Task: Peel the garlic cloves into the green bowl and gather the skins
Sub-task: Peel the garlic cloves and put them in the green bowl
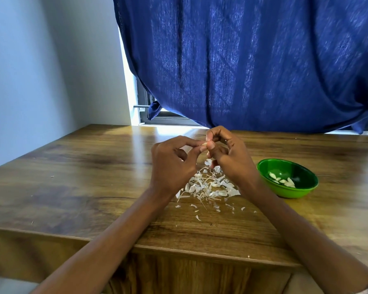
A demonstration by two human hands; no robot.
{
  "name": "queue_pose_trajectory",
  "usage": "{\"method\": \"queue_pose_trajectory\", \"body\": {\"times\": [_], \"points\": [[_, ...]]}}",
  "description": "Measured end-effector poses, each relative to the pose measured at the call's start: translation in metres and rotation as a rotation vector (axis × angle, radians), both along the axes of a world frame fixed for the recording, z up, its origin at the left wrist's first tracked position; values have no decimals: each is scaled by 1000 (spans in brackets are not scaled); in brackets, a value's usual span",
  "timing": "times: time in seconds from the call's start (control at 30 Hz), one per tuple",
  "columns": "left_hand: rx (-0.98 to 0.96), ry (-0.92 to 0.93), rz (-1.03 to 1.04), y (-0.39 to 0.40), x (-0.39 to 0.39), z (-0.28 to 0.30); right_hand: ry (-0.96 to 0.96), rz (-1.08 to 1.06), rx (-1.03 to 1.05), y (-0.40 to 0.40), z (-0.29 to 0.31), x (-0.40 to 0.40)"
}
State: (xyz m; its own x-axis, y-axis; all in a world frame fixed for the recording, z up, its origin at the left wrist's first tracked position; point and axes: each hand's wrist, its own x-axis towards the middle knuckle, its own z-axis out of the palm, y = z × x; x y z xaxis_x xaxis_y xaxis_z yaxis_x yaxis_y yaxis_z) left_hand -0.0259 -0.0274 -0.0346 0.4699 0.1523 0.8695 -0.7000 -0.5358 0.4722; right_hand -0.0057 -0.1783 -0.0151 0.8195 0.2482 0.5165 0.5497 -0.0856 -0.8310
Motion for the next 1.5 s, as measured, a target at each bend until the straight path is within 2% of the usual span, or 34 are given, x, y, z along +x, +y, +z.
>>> {"method": "queue_pose_trajectory", "body": {"times": [0.2, 0.5, 0.8, 1.0, 1.13, 1.27, 1.4, 1.5], "points": [[-272, 292, -168, -11, -8, 5, -95, -22, -13, 4, -5, 1], [-408, 479, -315, -12, -4, 10, -201, -79, -32, 11, -9, 3], [-651, 505, -394, -3, 1, 13, 14, -56, 15, 12, -7, 3], [-614, 494, -378, -4, -1, 14, 56, -93, 27, 7, -2, 2], [-561, 495, -353, -4, -1, 14, -38, -214, -145, 4, -5, 4], [-520, 480, -344, -4, -2, 14, 48, -204, -272, 1, -2, 4], [-506, 472, -334, -4, -2, 13, 104, -149, -191, -3, 0, 2], [-486, 470, -302, -4, -3, 13, 62, -138, -151, -6, 1, 5]]}}
